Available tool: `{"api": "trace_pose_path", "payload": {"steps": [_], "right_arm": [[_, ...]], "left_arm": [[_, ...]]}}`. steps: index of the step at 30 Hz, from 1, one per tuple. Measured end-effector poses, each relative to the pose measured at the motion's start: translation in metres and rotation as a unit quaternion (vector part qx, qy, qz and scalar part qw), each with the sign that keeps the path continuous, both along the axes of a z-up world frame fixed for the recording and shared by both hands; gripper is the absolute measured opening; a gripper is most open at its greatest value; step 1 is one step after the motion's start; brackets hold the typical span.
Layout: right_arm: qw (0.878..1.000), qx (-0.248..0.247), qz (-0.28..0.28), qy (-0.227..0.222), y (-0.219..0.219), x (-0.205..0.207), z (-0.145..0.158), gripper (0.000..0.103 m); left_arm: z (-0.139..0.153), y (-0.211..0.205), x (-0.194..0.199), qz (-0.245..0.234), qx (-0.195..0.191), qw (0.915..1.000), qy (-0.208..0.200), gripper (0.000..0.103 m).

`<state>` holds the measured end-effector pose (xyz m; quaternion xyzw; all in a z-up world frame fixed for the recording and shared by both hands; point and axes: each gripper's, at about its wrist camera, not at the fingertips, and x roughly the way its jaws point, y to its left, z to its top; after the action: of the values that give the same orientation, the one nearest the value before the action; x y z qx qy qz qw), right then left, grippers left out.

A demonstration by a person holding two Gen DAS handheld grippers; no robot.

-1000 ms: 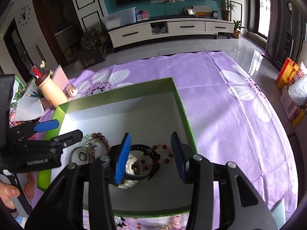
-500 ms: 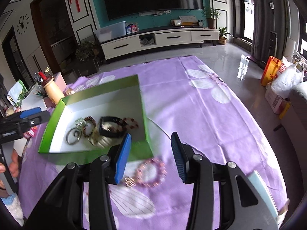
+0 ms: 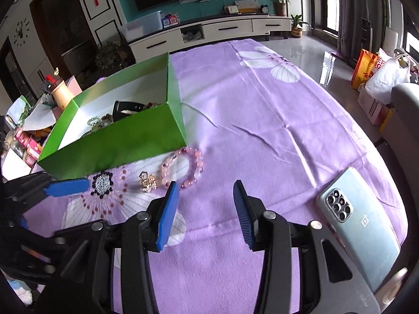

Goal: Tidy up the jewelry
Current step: 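Grasp the small gold charm with the left gripper while the right gripper grasps the pink crystal bracelet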

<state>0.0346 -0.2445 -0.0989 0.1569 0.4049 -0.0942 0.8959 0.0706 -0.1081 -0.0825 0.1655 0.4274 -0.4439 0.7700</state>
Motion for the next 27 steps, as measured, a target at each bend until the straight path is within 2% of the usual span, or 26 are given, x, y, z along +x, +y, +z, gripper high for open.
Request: {"api": "trace_pose_path", "payload": {"steps": [4,8,13,21,27], "right_arm": [[1.000,0.007,0.000,-0.002,-0.003,0.003,-0.005,0.044],[1.000,0.012,0.002,-0.004,-0.007,0.008,-0.007,0.044],[1.000,0.011,0.010,0.007,-0.008,0.021,-0.014,0.044],[1.000,0.017,0.017,0.018,-0.007,0.039,-0.024,0.031],[0.999,-0.006,0.019,0.033,0.003,0.055,-0.028,0.022]], "left_arm": [[-0.016,-0.019,0.002,-0.005,-0.006,1.0000,-0.005,0.048],[-0.023,-0.032,0.011,-0.008,-0.014,0.9997,-0.019,0.038],[-0.030,-0.042,0.018,-0.029,-0.014,0.9994,-0.014,0.022],[-0.031,-0.030,0.020,-0.023,-0.024,0.9994,-0.008,0.021],[-0.019,-0.005,0.019,-0.011,-0.032,0.9994,-0.004,0.021]]}}
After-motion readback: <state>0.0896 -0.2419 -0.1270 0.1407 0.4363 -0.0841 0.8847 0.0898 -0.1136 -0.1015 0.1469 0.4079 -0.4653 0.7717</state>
